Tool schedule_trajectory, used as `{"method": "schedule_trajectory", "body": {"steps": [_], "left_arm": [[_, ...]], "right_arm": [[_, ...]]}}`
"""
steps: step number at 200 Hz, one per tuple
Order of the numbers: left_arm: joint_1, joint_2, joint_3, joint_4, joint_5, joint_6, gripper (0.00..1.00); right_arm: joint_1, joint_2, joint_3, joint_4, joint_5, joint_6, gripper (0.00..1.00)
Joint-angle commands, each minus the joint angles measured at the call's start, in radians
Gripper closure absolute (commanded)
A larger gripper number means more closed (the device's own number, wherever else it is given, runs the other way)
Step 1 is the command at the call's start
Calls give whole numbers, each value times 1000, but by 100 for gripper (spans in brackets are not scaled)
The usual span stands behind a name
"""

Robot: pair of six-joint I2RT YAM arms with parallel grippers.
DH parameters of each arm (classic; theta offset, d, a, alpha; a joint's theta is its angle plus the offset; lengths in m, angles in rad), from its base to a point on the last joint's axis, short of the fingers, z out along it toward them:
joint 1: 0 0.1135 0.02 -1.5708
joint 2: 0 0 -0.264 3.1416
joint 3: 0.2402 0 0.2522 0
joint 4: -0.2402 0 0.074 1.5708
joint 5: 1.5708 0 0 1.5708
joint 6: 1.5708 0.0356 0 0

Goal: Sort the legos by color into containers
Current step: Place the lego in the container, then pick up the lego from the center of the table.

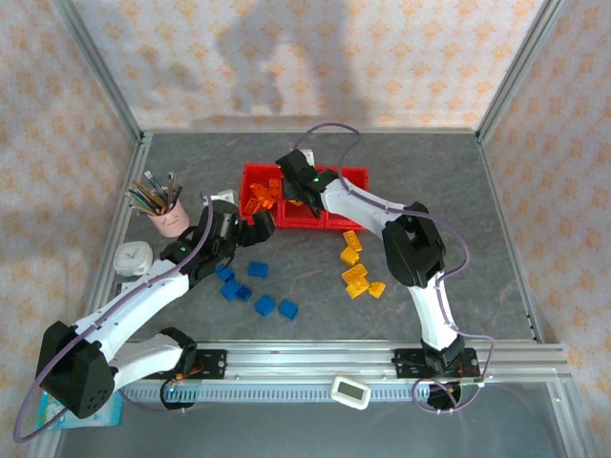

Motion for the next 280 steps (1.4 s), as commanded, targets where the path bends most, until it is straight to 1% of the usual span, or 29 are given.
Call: {"method": "schedule_trajectory", "body": {"steps": [1,32,59,92,115,130,176,195,214,240,280], "left_arm": [[8,5,42,11,-6,9,1],[6,-9,32,16,26,16,1],[-11,-24,14,30,57,10,1],[-69,-42,-4,36,50,-4,1],[-116,-54,-44,74,45,-41,1],[-148,-60,-76,94,16,-77,1],[-202,-66,-140,155,6,-144,1],[-217,-59,-154,173,5,-161,1],[-227,-44,-158,186,6,-170,1],[-236,-25,-156,188,4,-174,1],[-239,-14,-158,197,5,-174,1]], "right_arm": [[3,-120,-57,-8,22,-17,38],[3,-277,-265,41,-17,13,34],[3,-413,-427,52,-27,53,30],[3,-549,-595,49,-52,99,25],[3,-619,-704,44,-74,131,21],[3,-648,-772,48,-86,143,18],[3,-650,-876,53,-104,141,15],[5,-626,-883,48,-89,147,14],[5,-597,-883,38,-51,188,14],[9,-570,-892,85,-92,208,14],[16,-507,-868,104,-82,202,16]]}}
